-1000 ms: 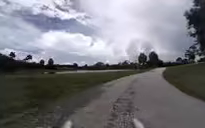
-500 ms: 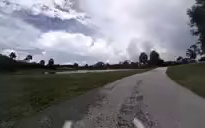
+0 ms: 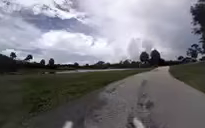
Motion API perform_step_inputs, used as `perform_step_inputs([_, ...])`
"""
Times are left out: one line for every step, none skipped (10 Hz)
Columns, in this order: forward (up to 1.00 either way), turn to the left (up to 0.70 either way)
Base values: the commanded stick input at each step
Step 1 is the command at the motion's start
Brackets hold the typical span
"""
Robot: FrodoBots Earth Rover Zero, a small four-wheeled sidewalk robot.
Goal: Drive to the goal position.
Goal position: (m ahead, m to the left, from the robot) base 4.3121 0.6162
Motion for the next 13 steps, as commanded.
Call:
perform_step_inputs([0.7,-0.35])
perform_step_inputs([0.7,-0.35])
perform_step_inputs([0.7,-0.35])
perform_step_inputs([0.7,-0.35])
perform_step_inputs([0.7,-0.35])
perform_step_inputs([0.7,-0.35])
perform_step_inputs([0.7,-0.35])
perform_step_inputs([0.7,-0.35])
perform_step_inputs([0.7,-0.34])
perform_step_inputs([0.7,-0.2])
perform_step_inputs([0.7,-0.06])
perform_step_inputs([0.7,0.0])
perform_step_inputs([0.7,0.0])
